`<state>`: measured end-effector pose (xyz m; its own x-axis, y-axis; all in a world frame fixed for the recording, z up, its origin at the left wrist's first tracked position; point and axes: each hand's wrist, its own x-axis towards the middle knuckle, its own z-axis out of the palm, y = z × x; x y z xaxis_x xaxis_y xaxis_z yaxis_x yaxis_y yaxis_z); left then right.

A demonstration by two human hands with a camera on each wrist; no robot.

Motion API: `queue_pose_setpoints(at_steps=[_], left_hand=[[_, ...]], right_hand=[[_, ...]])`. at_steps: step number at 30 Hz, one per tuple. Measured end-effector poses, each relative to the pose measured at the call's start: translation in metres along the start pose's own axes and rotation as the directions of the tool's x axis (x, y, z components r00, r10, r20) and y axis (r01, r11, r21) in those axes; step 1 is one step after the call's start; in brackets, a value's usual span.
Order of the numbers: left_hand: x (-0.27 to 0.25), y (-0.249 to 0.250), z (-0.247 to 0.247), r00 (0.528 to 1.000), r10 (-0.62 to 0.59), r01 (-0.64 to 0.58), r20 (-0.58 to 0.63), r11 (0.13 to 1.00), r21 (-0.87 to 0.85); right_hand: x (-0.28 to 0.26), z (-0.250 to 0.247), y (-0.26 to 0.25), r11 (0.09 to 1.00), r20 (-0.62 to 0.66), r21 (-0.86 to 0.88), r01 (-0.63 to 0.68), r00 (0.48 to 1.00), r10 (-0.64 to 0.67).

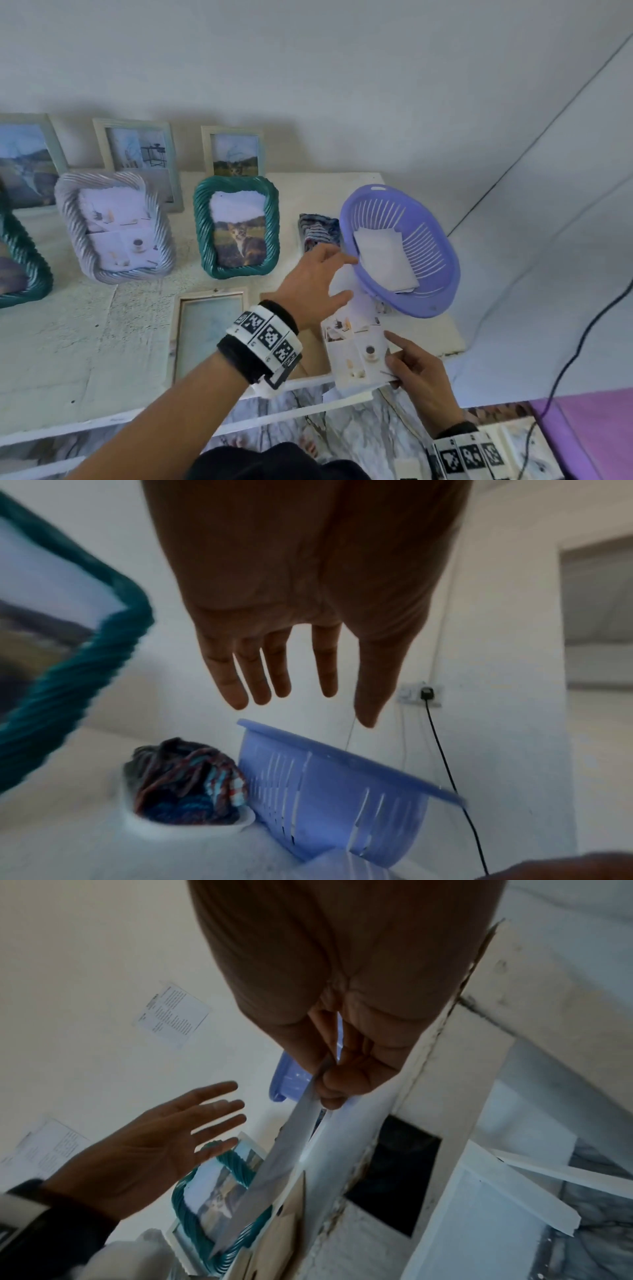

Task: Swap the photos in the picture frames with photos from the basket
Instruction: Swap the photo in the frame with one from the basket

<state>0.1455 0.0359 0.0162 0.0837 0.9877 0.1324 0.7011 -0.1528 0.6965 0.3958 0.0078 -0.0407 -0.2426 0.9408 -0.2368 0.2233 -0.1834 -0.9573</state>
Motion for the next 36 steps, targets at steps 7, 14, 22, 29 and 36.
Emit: queue_pose_setpoints(at_steps=[7, 14, 22, 29, 36], left_hand=[[0.035, 0.016, 0.030, 0.990, 0.002, -0.064, 0.140, 0.899, 0.434], [0.042, 0.008, 0.023, 0.987, 0.161, -0.157, 0.015, 0.937, 0.312], [0.051, 0.004, 0.015, 0.996, 0.085, -0.079, -0.016, 0.975, 0.209], [0.041, 0.002, 0.026, 0.997, 0.068, -0.061, -0.028, 0.978, 0.198], [0.026, -0.004, 0.042, 0.997, 0.075, -0.071, -0.004, 0.959, 0.276]], right_hand=[[0.005, -0.039, 0.008, 0.998, 0.041, -0.051, -0.030, 0.999, 0.032], [0.016, -0.071, 0.011, 0.991, 0.017, -0.129, -0.029, 0.999, 0.031], [0.073, -0.080, -0.003, 0.890, -0.073, -0.457, 0.013, 0.996, -0.052], [0.105, -0.064, -0.018, 0.712, -0.115, -0.702, 0.022, 0.983, -0.144], [0.103, -0.073, -0.017, 0.708, -0.104, -0.707, 0.005, 0.988, -0.111]])
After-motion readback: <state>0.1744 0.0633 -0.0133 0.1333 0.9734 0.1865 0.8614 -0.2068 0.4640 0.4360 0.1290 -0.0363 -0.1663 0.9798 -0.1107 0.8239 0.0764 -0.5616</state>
